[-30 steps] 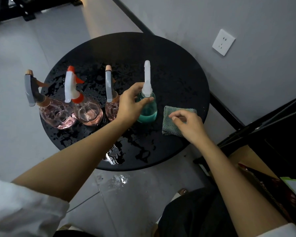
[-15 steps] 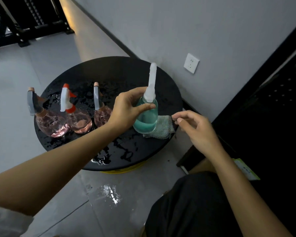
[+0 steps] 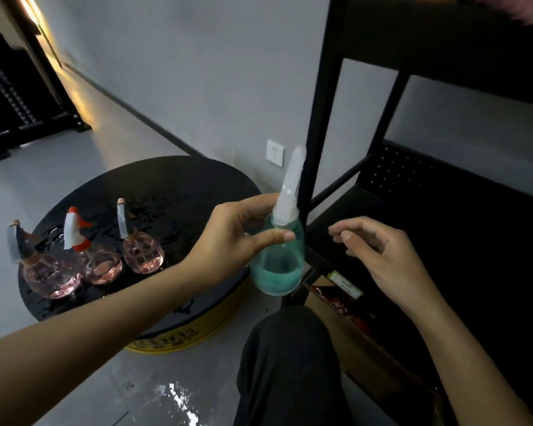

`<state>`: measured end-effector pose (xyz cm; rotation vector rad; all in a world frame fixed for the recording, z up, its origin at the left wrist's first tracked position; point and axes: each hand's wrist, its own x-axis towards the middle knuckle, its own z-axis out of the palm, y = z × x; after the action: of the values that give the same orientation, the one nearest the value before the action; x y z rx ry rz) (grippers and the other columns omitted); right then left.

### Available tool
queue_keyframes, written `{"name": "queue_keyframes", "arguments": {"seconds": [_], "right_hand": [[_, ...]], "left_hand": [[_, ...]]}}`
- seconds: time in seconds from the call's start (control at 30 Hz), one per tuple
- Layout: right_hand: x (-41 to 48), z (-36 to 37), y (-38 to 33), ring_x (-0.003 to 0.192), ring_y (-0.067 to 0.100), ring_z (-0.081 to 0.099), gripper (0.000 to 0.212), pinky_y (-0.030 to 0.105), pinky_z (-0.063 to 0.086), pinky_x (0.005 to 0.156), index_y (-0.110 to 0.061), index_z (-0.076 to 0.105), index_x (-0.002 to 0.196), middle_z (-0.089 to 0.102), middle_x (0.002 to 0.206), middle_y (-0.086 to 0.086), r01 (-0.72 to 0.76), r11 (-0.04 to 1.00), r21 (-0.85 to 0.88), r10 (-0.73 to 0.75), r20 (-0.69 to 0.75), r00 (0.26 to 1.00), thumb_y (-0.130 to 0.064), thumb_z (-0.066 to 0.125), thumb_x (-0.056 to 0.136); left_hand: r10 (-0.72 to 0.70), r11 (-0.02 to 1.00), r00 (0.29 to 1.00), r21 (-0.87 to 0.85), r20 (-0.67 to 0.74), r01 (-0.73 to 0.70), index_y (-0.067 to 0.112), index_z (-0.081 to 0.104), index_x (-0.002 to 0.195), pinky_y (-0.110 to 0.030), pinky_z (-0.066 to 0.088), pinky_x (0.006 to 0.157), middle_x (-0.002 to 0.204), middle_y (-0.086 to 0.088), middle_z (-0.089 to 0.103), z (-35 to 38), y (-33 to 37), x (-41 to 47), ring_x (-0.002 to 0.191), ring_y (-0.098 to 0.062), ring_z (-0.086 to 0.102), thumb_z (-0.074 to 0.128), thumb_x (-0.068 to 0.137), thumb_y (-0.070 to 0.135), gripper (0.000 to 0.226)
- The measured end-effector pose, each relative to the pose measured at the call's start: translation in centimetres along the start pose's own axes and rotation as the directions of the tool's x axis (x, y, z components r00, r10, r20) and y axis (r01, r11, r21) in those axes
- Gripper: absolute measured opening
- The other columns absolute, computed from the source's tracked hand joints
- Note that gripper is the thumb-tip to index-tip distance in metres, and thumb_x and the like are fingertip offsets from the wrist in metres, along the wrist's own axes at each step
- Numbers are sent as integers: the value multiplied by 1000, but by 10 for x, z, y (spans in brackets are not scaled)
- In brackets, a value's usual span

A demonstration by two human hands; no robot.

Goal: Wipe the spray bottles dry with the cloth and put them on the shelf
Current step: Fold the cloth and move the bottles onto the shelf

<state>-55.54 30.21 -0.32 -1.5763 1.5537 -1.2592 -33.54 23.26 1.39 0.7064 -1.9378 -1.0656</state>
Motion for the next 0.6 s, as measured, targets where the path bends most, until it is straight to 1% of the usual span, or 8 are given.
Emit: {"name": "queue_keyframes", "arguments": {"seconds": [0.13,0.27,0.3,0.37,0.43,0.5,0.53,0.6], "right_hand": [[-13,-32,8,97,0,65,21,18,48,83,-25,70,97,70,98,-18,-37,999,5,38,-52,998,-11,55,95],[-25,-68,21,95,2,66,21,20,48,83,-23,70,95,71,98,-13,-78,997,11,78,-133,988,-9,54,95],[-28,-76,25,95,3,66,21,20,48,83,-22,71,96,72,98,-12,-89,996,11,90,-149,985,-9,54,95],[-34,-89,33,95,3,66,20,22,49,84,-21,71,97,72,99,-11,-118,993,14,118,-177,977,-10,54,95],[-38,-99,42,95,3,66,20,21,50,83,-21,71,97,72,99,-11,-141,990,11,140,-198,970,-10,54,96],[-41,-107,51,95,3,66,20,19,50,78,-21,71,96,72,99,-11,-158,987,18,158,-211,964,-10,54,96],[-42,-110,55,94,3,66,21,18,50,77,-21,71,95,72,99,-10,-164,986,26,166,-217,962,-10,54,96],[-44,-115,62,94,3,66,21,16,50,75,-22,71,95,71,99,-12,-177,984,36,180,-229,957,-10,53,96]], "left_hand": [[27,999,999,-30,17,-26,7,65,120,-29,54,92,112,2,71,40,11,22,107,-8,66,73,78,19,45],[2,999,997,-47,81,1,8,64,121,-31,53,95,114,-2,69,83,7,50,110,-11,65,73,81,9,41],[1,999,997,-42,82,2,8,64,118,-28,52,95,113,-3,68,92,5,58,109,-11,65,74,81,7,39],[14,1000,998,11,66,-15,10,66,113,-16,49,92,110,-3,66,111,0,73,104,-4,63,75,81,8,34],[17,999,998,38,57,-19,14,67,110,-7,44,86,105,3,64,128,-5,88,98,8,59,75,82,9,30],[-1,1000,999,23,51,0,17,66,107,-4,43,84,102,11,62,145,-13,103,95,13,57,74,83,8,27],[-17,1000,999,15,50,17,15,66,108,-5,44,85,102,12,61,153,-17,111,95,10,58,73,83,8,27],[-39,999,999,39,38,37,8,66,113,-14,47,91,107,3,63,169,-26,128,99,-4,60,72,84,7,30]]}}
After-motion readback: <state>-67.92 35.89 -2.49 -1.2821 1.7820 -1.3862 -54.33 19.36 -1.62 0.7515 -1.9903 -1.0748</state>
